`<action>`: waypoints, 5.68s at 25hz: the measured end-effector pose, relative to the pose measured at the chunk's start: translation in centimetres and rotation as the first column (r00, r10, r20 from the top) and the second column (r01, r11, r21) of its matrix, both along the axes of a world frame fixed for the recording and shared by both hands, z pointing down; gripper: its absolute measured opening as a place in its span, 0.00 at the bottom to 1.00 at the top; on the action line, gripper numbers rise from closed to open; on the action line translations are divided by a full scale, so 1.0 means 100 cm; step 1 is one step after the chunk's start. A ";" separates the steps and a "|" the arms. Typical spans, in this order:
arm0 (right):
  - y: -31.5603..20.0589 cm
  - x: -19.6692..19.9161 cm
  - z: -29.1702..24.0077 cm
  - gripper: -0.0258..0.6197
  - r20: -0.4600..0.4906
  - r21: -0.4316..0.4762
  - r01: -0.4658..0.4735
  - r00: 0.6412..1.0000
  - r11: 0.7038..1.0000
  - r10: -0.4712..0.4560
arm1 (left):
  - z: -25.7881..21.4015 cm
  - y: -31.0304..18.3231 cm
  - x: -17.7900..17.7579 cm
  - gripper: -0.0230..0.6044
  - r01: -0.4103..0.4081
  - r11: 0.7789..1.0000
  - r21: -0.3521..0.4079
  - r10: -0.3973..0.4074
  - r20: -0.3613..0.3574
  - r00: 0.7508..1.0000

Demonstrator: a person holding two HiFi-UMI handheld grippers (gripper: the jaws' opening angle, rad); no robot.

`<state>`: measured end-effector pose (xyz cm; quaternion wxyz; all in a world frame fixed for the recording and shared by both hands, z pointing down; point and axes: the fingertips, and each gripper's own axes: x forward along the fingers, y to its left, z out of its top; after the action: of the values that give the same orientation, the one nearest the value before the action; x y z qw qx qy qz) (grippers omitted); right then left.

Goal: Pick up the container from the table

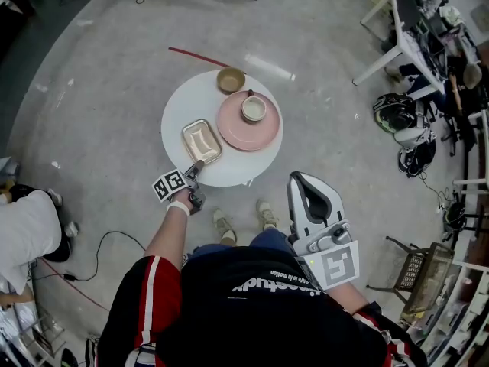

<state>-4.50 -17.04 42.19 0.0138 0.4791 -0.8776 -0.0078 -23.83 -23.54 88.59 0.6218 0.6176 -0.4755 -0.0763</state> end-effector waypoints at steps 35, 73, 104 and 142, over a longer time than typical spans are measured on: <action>-0.001 0.016 -0.004 0.06 0.000 -0.038 0.021 1.000 0.999 -0.021 | -0.017 0.004 -0.006 0.13 0.140 0.990 0.010 -0.138 -0.083 0.987; -0.052 0.036 -0.052 0.06 0.161 0.035 0.279 0.946 0.960 -0.281 | -0.325 -0.012 0.017 0.13 0.079 0.842 0.533 -0.116 0.036 0.993; -0.064 0.034 -0.040 0.06 0.196 -0.032 0.315 0.932 0.948 -0.304 | -0.476 0.041 0.045 0.13 -0.101 0.614 0.783 -0.377 0.402 0.834; -0.065 0.033 -0.012 0.06 0.138 -0.080 0.238 0.964 0.968 -0.225 | -0.470 0.047 0.045 0.12 -0.278 0.663 0.695 -0.463 0.672 0.578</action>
<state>-1.23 -23.56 41.01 -0.0203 0.3714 -0.9261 0.0636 -19.31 -18.84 41.56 0.0189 0.7475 -0.6640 -0.0087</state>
